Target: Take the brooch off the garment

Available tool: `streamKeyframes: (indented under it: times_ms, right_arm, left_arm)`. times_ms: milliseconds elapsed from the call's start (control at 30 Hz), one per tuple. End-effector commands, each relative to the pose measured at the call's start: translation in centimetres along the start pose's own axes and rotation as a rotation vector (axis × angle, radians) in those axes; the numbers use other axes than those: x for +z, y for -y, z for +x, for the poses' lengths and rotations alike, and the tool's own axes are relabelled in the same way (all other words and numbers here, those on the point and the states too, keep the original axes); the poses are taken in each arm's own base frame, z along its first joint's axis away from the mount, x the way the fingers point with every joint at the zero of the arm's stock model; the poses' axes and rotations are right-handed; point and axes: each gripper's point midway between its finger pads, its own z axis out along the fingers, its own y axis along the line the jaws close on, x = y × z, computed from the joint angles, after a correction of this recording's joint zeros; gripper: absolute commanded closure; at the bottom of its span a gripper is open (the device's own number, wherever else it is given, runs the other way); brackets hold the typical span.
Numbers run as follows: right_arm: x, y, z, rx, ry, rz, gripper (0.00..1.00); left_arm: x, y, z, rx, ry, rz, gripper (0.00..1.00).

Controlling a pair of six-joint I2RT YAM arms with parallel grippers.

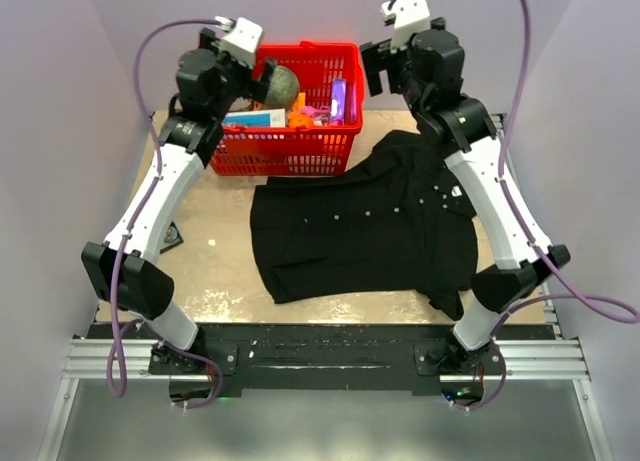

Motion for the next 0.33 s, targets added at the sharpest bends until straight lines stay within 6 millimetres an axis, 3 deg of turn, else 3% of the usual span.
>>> streamKeyframes:
  times_ms: [0, 33, 100, 133, 300]
  right_arm:
    - [-3.1, 7.4, -3.4, -0.009, 0.089, 0.339, 0.01]
    - [-4.2, 8.7, -5.2, 0.002, 0.149, 0.379, 0.01]
    - [-5.2, 9.9, -6.2, -0.050, 0.182, 0.422, 0.01]
    - [-6.3, 10.5, -7.7, -0.042, 0.240, 0.428, 0.01]
    - [-6.3, 11.3, -7.6, -0.081, 0.253, 0.465, 0.01]
  left_arm:
    - [-2.7, -7.1, -9.0, -0.138, 0.258, -0.177, 0.01]
    - [-2.1, -8.4, -8.7, -0.136, 0.253, -0.204, 0.01]
    - [-2.5, -10.6, -9.3, -0.125, 0.239, -0.244, 0.01]
    - [-2.5, -11.1, -9.4, -0.119, 0.241, -0.258, 0.01]
    - [-2.9, -12.6, -9.2, -0.056, 0.245, -0.324, 0.00]
